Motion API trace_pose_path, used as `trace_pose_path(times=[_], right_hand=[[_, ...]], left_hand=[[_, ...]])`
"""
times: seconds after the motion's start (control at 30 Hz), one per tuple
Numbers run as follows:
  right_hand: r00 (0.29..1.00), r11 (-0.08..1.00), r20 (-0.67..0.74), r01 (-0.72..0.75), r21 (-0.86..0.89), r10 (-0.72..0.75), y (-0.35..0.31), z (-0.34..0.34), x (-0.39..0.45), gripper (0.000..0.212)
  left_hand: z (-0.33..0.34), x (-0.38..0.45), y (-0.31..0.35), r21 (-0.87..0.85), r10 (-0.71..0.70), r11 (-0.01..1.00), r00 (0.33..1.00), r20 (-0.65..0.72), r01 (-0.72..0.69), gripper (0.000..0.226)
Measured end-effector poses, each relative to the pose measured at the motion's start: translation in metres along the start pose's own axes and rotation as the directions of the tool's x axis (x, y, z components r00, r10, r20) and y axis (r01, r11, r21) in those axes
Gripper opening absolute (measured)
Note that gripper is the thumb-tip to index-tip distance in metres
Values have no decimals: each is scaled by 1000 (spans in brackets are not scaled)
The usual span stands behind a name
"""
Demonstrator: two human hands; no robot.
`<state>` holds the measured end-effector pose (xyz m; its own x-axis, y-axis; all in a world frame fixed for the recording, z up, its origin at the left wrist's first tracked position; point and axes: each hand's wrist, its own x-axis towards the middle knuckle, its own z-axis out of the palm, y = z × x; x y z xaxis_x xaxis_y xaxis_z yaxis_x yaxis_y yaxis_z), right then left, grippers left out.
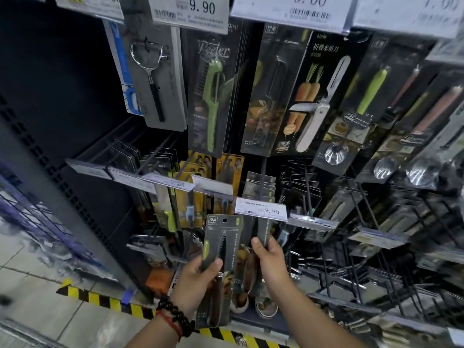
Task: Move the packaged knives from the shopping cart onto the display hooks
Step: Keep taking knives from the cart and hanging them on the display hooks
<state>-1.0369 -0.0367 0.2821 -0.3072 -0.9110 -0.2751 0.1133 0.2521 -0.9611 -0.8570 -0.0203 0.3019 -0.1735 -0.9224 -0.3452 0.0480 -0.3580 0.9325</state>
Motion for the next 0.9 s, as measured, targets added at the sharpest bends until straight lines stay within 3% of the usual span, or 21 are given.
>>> trace_pose_path(times=[0.1,0.2,0.3,0.37,0.57,0.7,0.9], right_hand=[[999,1000,-35,-13,-7,12,-1,3,10,38],[998,998,-15,-58,3,58,-7,4,27,60],[997,996,-5,-82,-47,82,-16,4,45,36],[996,992,1,-89,-89,90,-20,4,54,31],[994,985,-44,-104,-135,98,-28,6,64,38],[983,984,-177,-70,-166,40,-14,7,48,49],[999,1000,-46,5,-26,-6,-13,3,-7,9]], left_hand=[[-3,0,-2,-6,-18,1000,1000,-9,18,18],[-5,2,-5,-1,-20,1000,1000,1,20,16],[-7,3,-7,15,-18,1000,1000,15,18,16],[-8,3,-10,39,-20,999,1000,11,19,15],[-10,6,-17,70,-44,997,999,21,42,18],[-7,12,-16,89,-26,996,998,65,20,21],[9,22,-11,103,19,994,993,118,-31,25]])
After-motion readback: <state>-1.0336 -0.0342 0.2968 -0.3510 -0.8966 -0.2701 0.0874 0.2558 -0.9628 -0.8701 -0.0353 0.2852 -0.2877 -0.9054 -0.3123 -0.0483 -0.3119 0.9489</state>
